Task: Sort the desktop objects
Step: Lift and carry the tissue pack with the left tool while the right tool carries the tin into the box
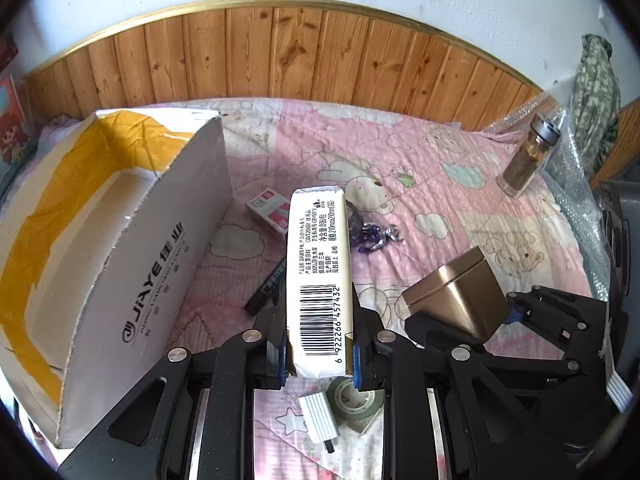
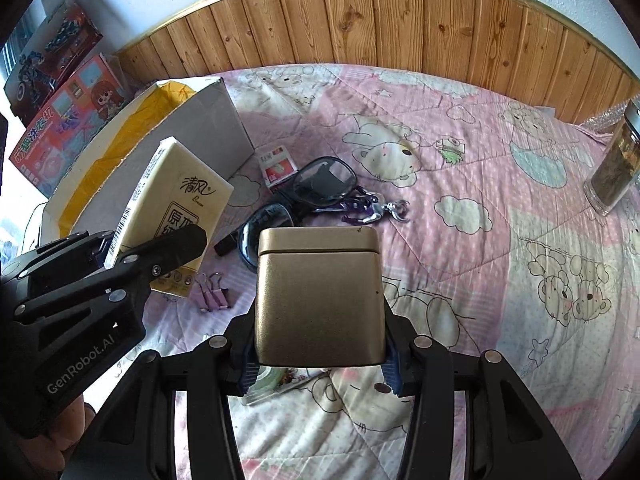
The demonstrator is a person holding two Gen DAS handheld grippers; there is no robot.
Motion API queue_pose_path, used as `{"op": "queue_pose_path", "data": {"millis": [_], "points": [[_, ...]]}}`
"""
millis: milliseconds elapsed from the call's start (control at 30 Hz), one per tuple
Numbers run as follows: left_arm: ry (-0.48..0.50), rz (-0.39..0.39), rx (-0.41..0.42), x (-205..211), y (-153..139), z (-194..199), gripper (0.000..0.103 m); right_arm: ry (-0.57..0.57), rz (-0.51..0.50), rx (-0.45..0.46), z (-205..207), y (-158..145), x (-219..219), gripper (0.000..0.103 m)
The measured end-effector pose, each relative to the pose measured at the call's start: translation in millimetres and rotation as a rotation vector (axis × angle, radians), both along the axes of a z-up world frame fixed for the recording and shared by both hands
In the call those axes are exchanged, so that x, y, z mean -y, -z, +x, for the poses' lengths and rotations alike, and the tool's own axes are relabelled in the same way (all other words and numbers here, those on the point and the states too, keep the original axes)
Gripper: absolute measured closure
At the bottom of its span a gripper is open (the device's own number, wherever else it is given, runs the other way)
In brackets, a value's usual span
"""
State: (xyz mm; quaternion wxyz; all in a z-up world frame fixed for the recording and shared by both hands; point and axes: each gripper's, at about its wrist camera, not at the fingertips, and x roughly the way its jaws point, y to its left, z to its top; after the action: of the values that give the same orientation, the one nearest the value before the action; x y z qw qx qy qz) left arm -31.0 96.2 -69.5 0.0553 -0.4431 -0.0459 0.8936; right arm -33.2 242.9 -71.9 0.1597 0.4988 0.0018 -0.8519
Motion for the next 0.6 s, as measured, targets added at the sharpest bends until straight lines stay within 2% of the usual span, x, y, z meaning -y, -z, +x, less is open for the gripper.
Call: {"op": "queue_pose_path", "data": {"millis": [400, 600], "points": [[-0.026, -0.039, -0.053, 19, -42, 25, 0.081, -0.038, -0.032, -0.091, 16, -39, 29, 0.053], [-0.055, -0.081, -0.044, 35, -63, 30, 0.081, -0.056, -0.066, -0.129, 22, -56, 38, 0.053]]}}
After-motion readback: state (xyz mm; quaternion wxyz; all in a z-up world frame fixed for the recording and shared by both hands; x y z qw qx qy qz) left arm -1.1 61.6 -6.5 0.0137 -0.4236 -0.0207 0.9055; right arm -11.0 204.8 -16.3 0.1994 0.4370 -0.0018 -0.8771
